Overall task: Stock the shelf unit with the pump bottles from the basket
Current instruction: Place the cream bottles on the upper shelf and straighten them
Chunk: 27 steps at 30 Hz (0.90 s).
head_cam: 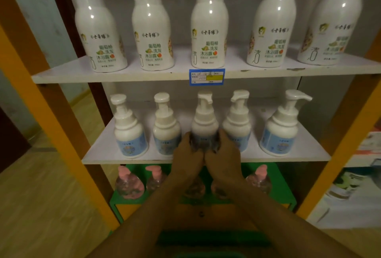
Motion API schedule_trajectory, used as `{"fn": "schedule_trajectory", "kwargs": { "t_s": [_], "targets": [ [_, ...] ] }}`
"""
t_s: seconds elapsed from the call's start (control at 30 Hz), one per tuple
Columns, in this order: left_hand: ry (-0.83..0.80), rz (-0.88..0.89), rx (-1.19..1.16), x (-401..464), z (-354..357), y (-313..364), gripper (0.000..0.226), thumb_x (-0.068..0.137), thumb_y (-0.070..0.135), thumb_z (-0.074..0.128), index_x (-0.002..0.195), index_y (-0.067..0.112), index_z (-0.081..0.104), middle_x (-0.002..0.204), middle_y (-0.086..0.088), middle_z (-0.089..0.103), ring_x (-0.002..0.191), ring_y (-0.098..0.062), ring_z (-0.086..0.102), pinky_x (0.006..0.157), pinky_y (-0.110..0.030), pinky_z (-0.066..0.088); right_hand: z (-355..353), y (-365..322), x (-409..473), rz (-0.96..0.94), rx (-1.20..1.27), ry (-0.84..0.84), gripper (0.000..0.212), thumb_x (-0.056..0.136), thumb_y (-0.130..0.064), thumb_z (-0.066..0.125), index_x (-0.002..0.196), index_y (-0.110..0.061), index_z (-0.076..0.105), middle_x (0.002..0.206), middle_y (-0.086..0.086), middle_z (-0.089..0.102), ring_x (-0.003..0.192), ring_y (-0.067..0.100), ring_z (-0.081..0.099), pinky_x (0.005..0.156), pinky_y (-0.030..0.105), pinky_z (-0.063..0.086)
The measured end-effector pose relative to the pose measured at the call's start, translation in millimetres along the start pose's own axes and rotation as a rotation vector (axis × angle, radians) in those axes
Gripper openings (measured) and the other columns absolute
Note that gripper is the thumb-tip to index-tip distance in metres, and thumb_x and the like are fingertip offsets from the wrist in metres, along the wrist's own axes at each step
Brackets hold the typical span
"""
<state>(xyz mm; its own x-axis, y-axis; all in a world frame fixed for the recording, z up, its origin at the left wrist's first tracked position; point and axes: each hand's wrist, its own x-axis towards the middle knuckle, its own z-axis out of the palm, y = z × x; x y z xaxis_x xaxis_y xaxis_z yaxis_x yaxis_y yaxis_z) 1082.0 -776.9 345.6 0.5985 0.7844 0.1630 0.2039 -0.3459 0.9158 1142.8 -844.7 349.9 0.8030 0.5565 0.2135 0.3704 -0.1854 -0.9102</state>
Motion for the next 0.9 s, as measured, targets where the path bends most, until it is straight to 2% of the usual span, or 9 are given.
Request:
{"fn": "schedule_trajectory", "kwargs": {
  "t_s": [0.1,0.17,0.23,0.33,0.43,0.57,0.7,0.83,0.9],
  "targets": [
    [-0.001,0.003,-0.019,1,-1,-2,0.019,0.089,0.013,0.057,0.103,0.025,0.052,0.094,0.014,0.058,0.081,0.007,0.053,0.059,-0.004,0.042,2,-1,5,0.023,0.044,-0.025,0.058,0.081,0.0,0.054,0.137,-0.01,0.039,0.133,0.011,0.054,0.119,0.028,0.052,0.1,0.046,0.047],
    [-0.045,-0.011,-0.015,2,-2,-3,0.029,0.089,0.006,0.055,0.095,0.031,0.042,0.087,0.022,0.048,0.075,0.014,0.045,0.055,0.002,0.041,3,0,9,0.028,0.095,-0.029,0.058,0.08,0.004,0.054,0.134,-0.012,0.037,0.13,0.01,0.053,0.116,0.025,0.053,0.099,0.044,0.048],
    [-0.064,-0.011,0.0,6,-2,-3,0.029,0.086,0.001,0.053,0.101,0.023,0.044,0.094,0.018,0.055,0.083,0.009,0.053,0.059,0.0,0.043,2,3,11,0.027,0.118,-0.038,0.056,0.081,0.007,0.055,0.13,-0.012,0.037,0.128,0.01,0.052,0.115,0.022,0.052,0.095,0.034,0.048],
    [-0.071,-0.002,0.009,7,2,-1,0.04,0.084,0.003,0.053,0.122,0.015,0.049,0.113,0.001,0.064,0.097,-0.012,0.062,0.066,-0.008,0.048,-1,10,14,0.008,0.122,-0.05,0.054,0.083,0.004,0.059,0.132,-0.008,0.04,0.13,0.01,0.054,0.117,0.021,0.053,0.087,0.024,0.044],
    [-0.069,0.038,0.026,3,4,0,0.04,0.085,0.005,0.053,0.123,0.014,0.049,0.114,-0.002,0.064,0.095,-0.013,0.06,0.07,-0.013,0.047,-5,14,11,-0.021,0.095,-0.083,0.068,0.084,0.007,0.056,0.145,-0.01,0.031,0.142,0.01,0.047,0.13,0.025,0.045,0.097,0.024,0.039],
    [-0.065,0.06,0.03,-1,5,0,0.047,0.084,0.001,0.052,0.128,0.015,0.047,0.118,-0.001,0.062,0.1,-0.01,0.057,0.076,-0.015,0.044,-12,15,3,-0.046,0.066,-0.097,0.072,0.084,0.009,0.054,0.148,-0.012,0.026,0.146,0.009,0.043,0.134,0.024,0.039,0.101,0.022,0.031],
    [-0.075,0.055,0.012,-6,4,1,0.051,0.083,-0.001,0.053,0.13,0.017,0.046,0.122,0.001,0.061,0.106,-0.011,0.056,0.082,-0.019,0.045,-16,16,-1,-0.061,0.055,-0.109,0.07,0.083,0.009,0.053,0.146,-0.014,0.031,0.141,0.009,0.049,0.13,0.024,0.045,0.098,0.022,0.035],
    [-0.09,0.063,0.018,-6,2,0,0.052,0.083,-0.002,0.052,0.13,0.017,0.046,0.122,0.0,0.062,0.109,-0.014,0.058,0.086,-0.021,0.047,-16,17,-3,-0.058,0.034,-0.104,0.073,0.083,0.01,0.052,0.147,-0.014,0.027,0.143,0.01,0.047,0.132,0.026,0.044,0.105,0.031,0.037],
    [-0.09,0.067,0.015,-6,2,0,0.051,0.083,-0.002,0.052,0.129,0.017,0.047,0.123,0.0,0.061,0.11,-0.014,0.058,0.088,-0.023,0.047,-16,16,-3,-0.058,0.032,-0.114,0.075,0.083,0.011,0.052,0.148,-0.015,0.025,0.144,0.01,0.046,0.132,0.026,0.043,0.102,0.025,0.036]
  ]
}}
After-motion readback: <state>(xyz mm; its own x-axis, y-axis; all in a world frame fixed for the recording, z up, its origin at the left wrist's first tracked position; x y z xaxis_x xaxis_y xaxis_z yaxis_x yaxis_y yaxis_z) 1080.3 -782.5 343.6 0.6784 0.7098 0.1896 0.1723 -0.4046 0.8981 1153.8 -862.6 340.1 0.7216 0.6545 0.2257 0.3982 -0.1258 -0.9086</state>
